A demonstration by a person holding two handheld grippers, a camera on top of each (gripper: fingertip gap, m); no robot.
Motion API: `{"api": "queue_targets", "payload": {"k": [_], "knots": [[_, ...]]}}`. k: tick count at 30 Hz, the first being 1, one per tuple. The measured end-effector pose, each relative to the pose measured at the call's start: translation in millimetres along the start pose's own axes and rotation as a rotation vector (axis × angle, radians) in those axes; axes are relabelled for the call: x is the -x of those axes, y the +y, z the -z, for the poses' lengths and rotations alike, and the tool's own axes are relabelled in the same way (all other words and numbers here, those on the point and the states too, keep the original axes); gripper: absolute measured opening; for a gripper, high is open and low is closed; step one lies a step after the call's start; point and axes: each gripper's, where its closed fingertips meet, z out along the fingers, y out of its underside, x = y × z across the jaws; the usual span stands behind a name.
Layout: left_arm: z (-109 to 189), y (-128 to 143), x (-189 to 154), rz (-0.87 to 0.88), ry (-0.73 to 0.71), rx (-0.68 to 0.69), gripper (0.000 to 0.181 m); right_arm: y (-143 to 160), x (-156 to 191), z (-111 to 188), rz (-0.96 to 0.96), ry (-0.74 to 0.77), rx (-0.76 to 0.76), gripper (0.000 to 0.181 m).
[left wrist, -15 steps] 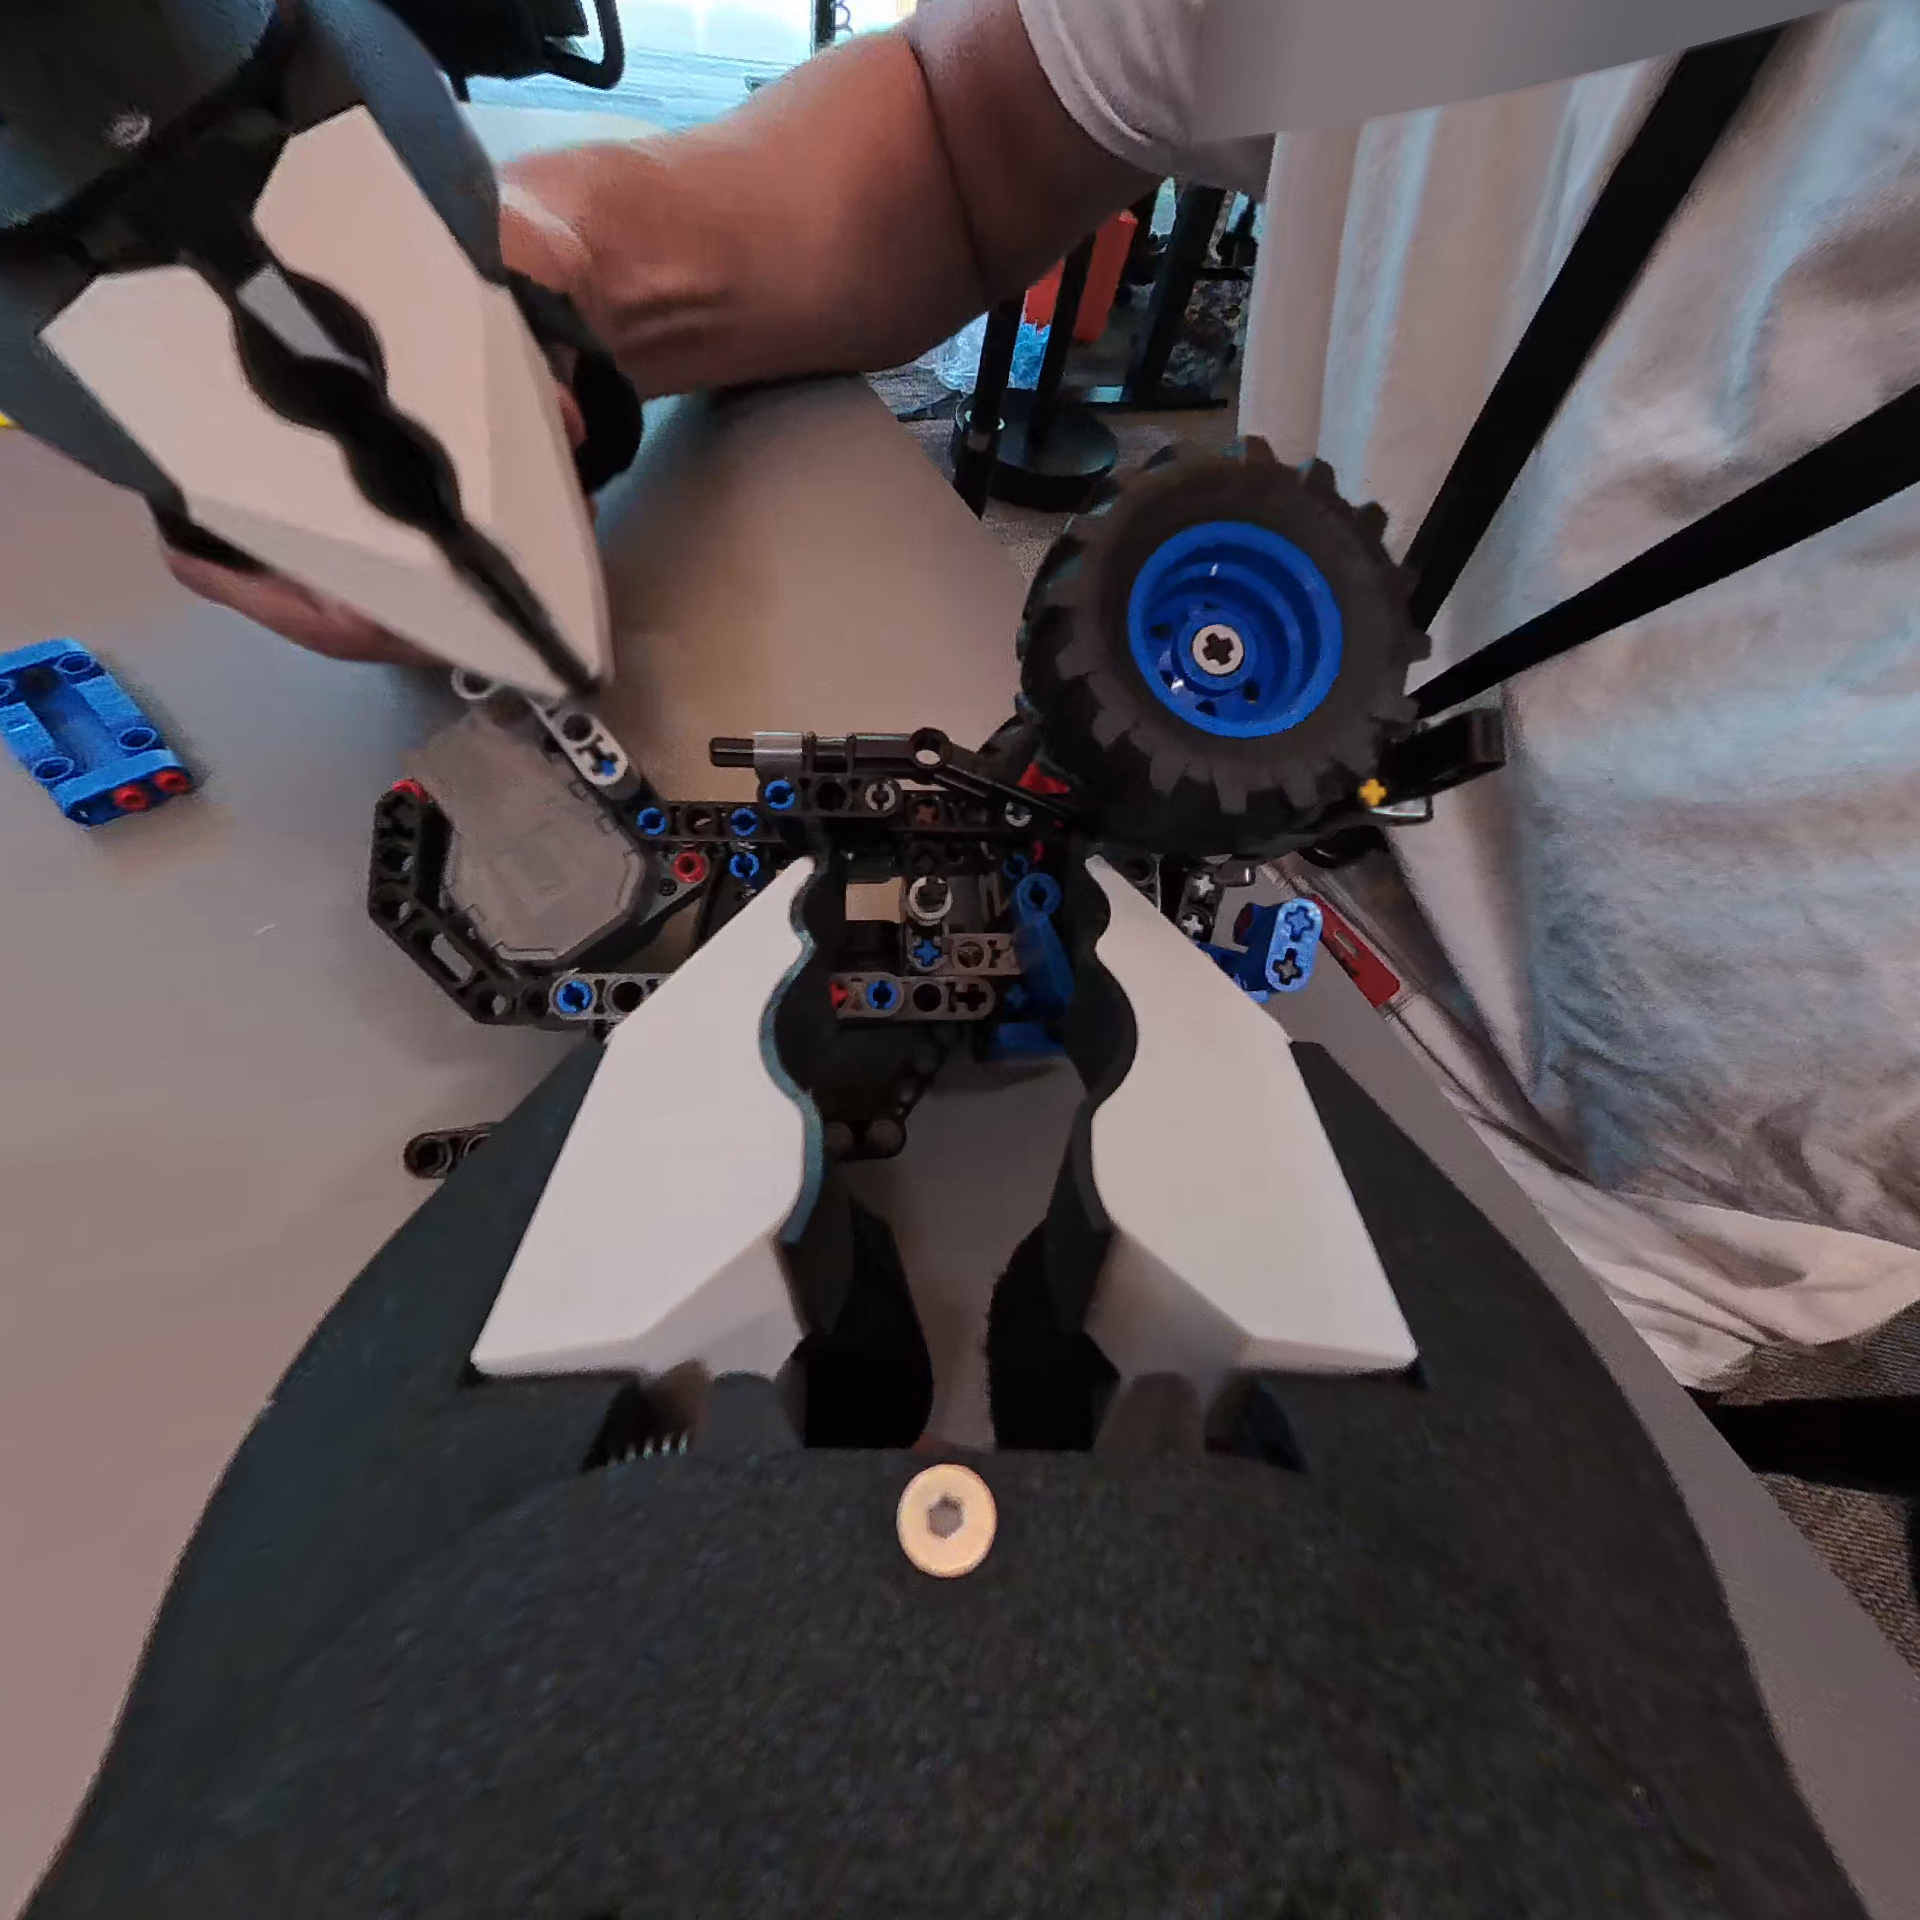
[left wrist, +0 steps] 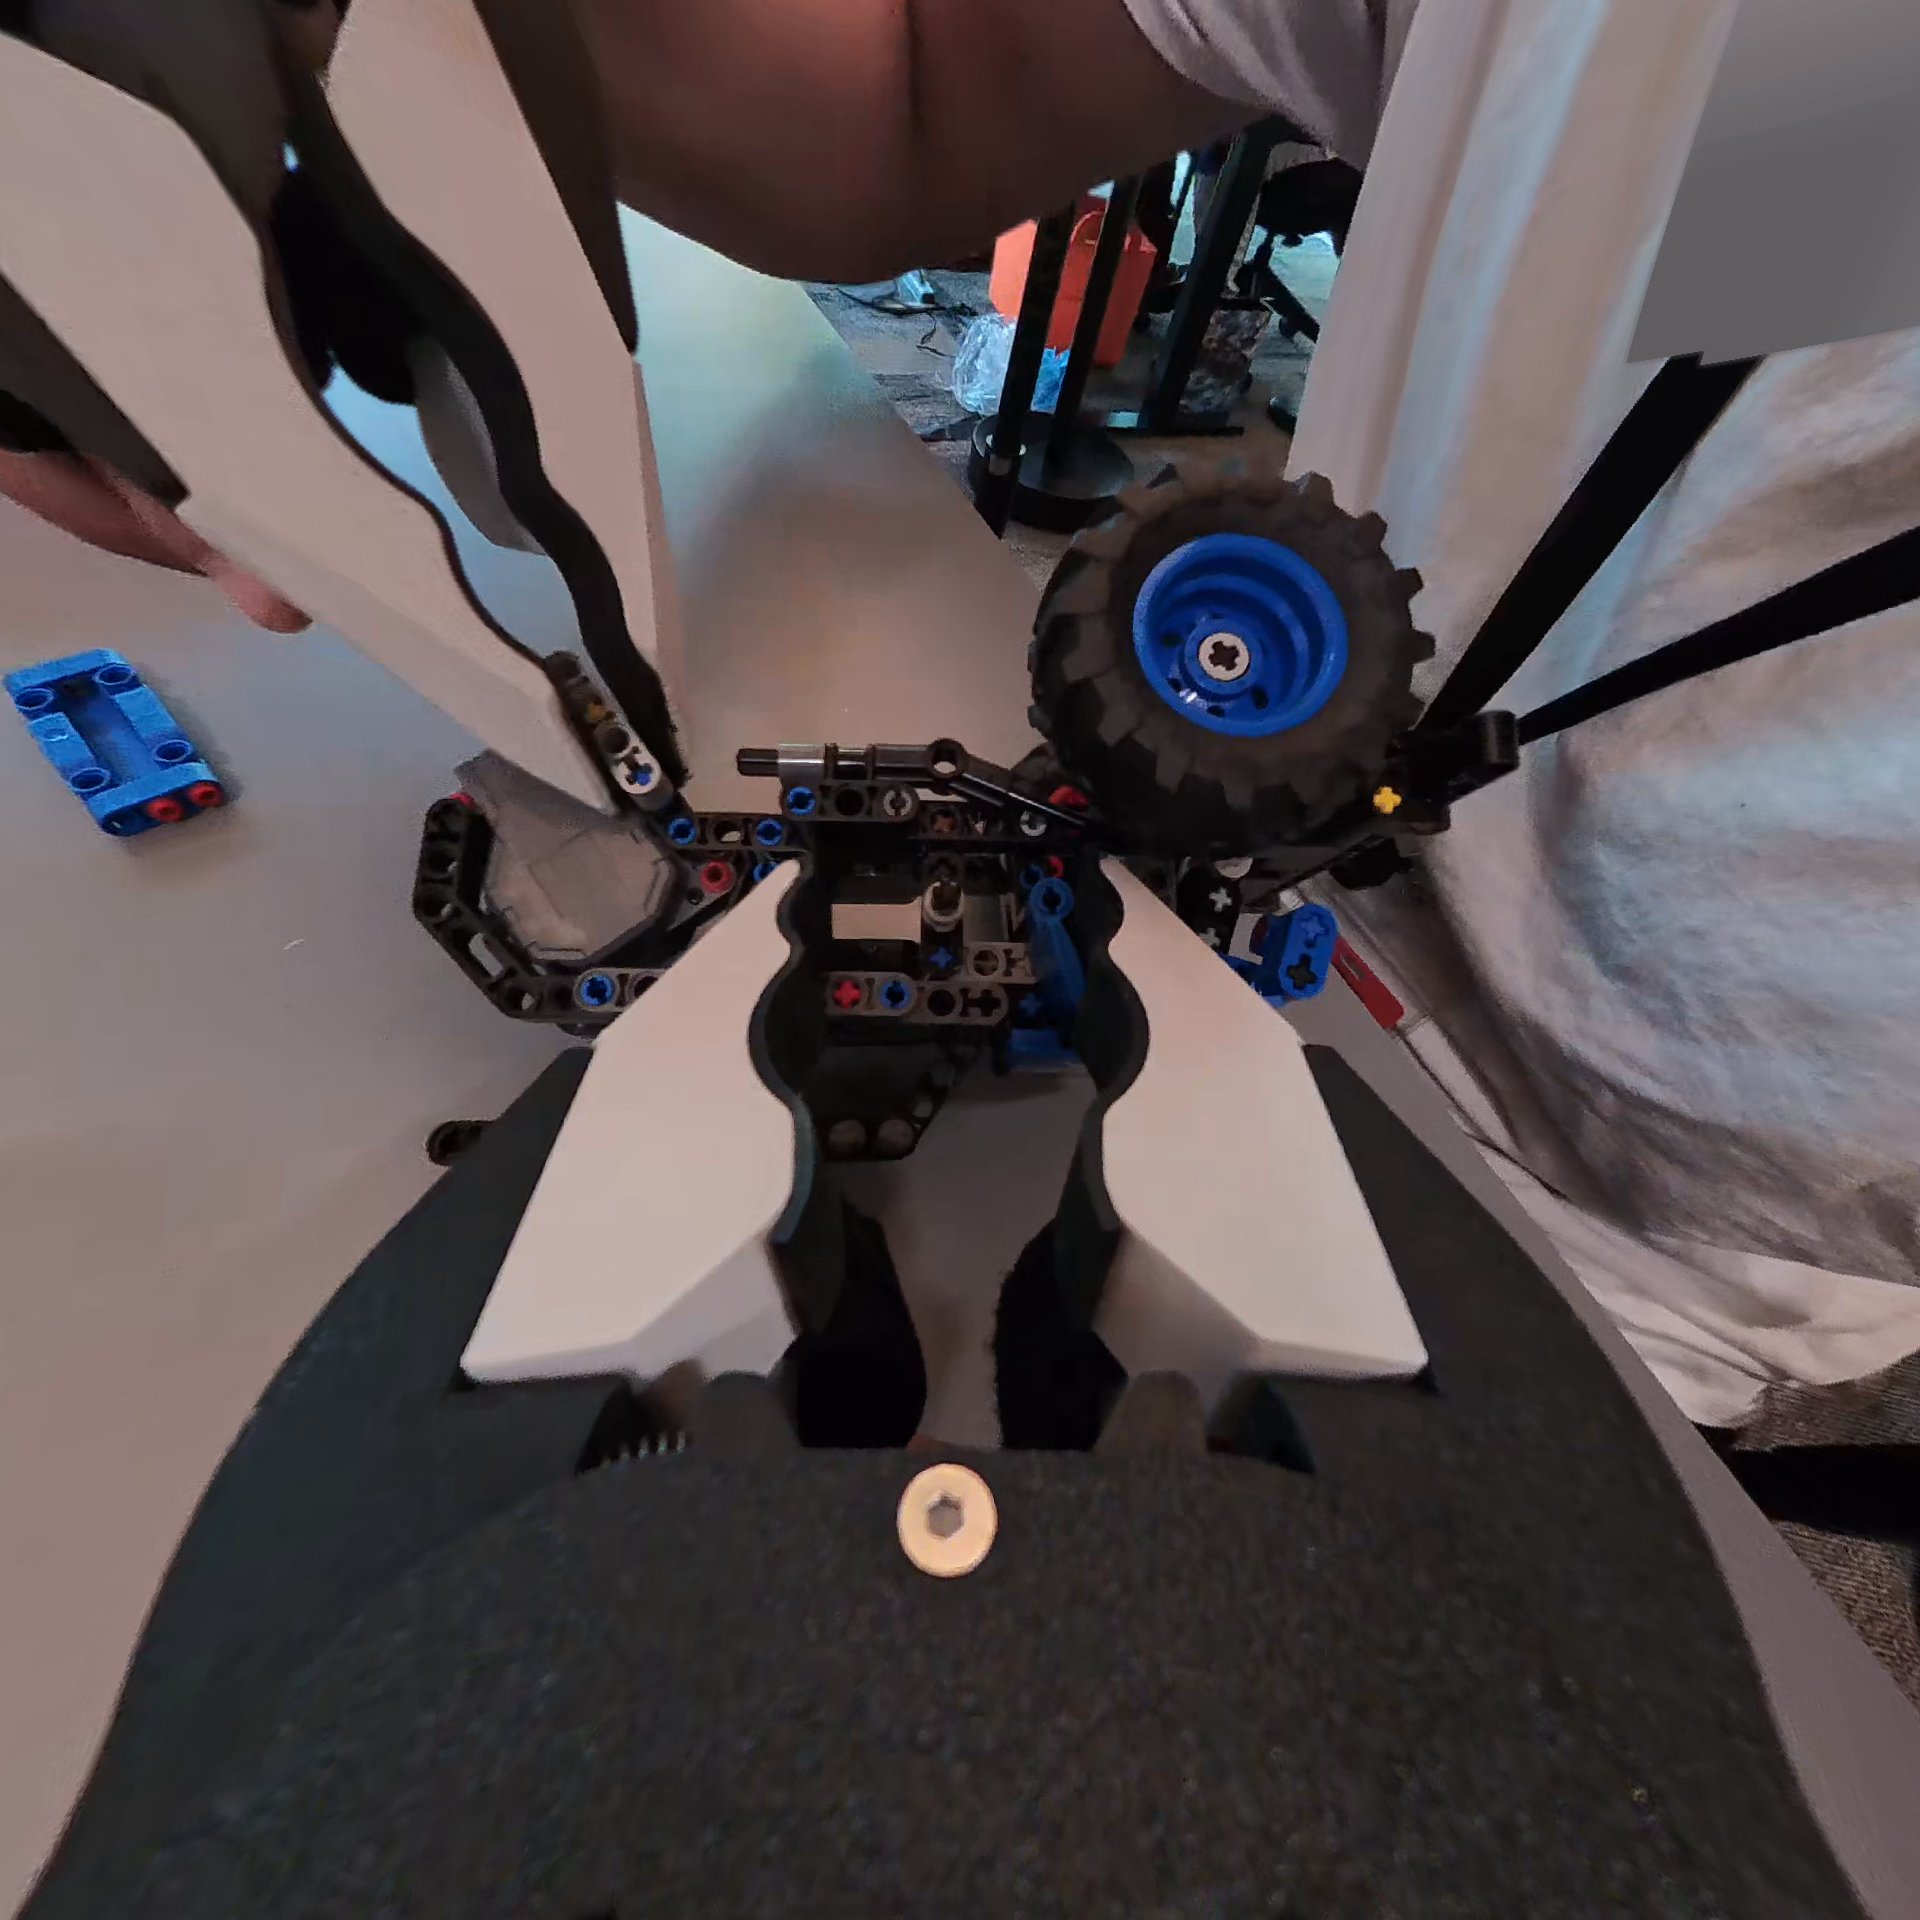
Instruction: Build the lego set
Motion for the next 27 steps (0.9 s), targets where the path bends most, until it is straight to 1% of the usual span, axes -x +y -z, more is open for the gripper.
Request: {"api": "queue_targets", "payload": {"k": [2, 4, 12, 15, 18, 20, 22, 23, 24, 25, 27], "knots": [[0.1, 0.2, -0.7, 0.002, 0.004, 0.000, 0.045, -0.1, 0.4, -0.6, -0.050, -0.037, 0.007, 0.007], [0.6, 0.7, -0.3, 0.005, -0.001, 0.001, 0.045, -0.5, -2.0, -1.6, -0.047, -0.028, -0.044, 0.007], [1.5, 1.2, 1.4, -0.005, -0.024, -0.001, 0.045, -7.0, -5.9, 0.3, -0.186, 0.004, -0.435, 0.007], [1.1, 0.8, 1.6, 0.005, -0.018, -0.002, 0.045, -6.8, -4.9, 0.4, -0.236, -0.013, -0.528, 0.007], [0.6, 0.6, 1.2, -0.006, -0.015, -0.001, 0.044, -8.3, -4.5, 2.8, -0.235, 0.007, -0.526, 0.007], [0.1, 0.5, 0.6, -0.010, -0.011, 0.001, 0.043, -7.8, -1.2, 3.4, -0.218, 0.003, -0.490, 0.007], [0.5, -0.2, 3.7, -0.016, -0.031, -0.003, 0.041, -4.6, -2.0, 7.5, -0.152, 0.075, -0.381, 0.008], [1.6, 0.2, 6.3, -0.026, -0.047, -0.003, 0.039, -2.3, -6.6, 11.9, -0.126, 0.141, -0.336, 0.012], [2.8, 0.9, 7.5, -0.034, -0.057, 0.000, 0.038, 1.1, -11.9, 17.2, -0.118, 0.201, -0.306, 0.022], [3.5, 1.8, 7.4, -0.036, -0.057, 0.003, 0.038, 3.3, -13.0, 22.4, -0.121, 0.221, -0.305, 0.023], [5.8, 2.0, 6.0, -0.012, -0.043, -0.003, 0.039, 4.4, -12.0, 30.7, -0.181, 0.208, -0.380, 0.027]]}}
